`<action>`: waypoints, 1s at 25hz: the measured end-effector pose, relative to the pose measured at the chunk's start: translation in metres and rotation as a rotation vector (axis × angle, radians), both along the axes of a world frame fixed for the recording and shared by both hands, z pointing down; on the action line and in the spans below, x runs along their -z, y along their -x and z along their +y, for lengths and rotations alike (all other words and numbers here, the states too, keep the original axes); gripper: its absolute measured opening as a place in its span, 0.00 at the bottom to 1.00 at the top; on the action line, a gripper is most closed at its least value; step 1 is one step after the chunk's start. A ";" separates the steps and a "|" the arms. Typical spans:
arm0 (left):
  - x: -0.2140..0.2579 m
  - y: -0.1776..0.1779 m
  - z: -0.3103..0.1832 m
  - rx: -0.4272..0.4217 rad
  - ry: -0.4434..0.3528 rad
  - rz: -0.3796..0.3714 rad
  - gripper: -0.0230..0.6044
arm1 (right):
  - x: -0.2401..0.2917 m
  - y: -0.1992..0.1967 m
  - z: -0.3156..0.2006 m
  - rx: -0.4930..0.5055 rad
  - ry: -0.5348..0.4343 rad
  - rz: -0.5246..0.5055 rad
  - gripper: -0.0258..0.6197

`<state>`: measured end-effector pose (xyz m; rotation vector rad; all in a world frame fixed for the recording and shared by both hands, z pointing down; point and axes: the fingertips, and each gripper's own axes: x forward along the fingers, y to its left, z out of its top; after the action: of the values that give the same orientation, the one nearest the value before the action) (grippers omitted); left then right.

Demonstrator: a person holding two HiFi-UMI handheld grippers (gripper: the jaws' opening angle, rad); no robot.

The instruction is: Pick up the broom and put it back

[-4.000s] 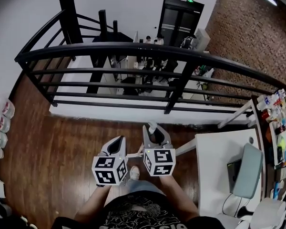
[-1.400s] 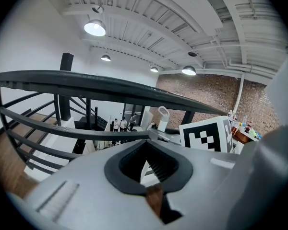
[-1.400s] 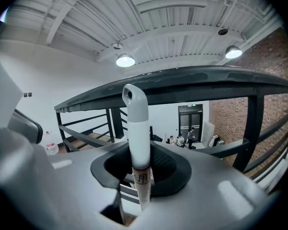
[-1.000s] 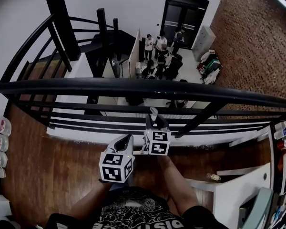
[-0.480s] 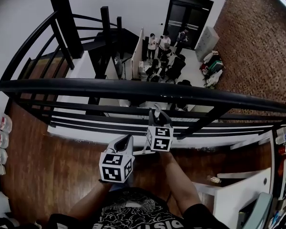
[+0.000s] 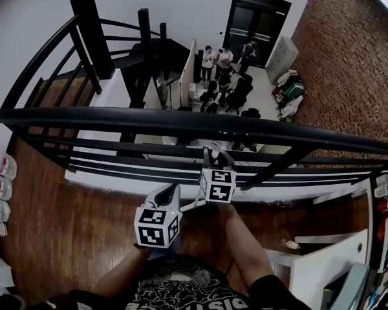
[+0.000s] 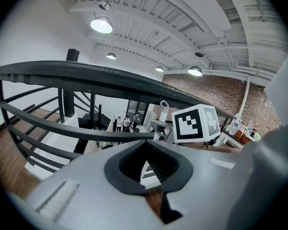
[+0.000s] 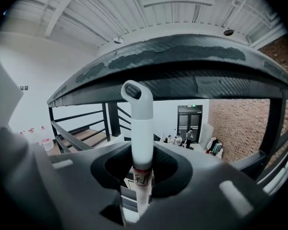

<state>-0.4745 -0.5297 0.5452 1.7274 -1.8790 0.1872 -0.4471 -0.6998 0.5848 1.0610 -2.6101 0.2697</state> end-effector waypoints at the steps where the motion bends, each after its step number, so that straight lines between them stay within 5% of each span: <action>1: 0.000 0.000 0.000 0.002 0.001 0.000 0.04 | 0.000 0.001 0.000 0.006 0.001 -0.001 0.16; 25: -0.001 -0.007 -0.010 0.009 0.008 0.003 0.04 | -0.016 -0.008 -0.005 0.030 0.033 0.021 0.30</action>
<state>-0.4675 -0.5394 0.5461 1.7126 -1.8817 0.1878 -0.4386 -0.7050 0.6006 1.0080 -2.5911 0.2915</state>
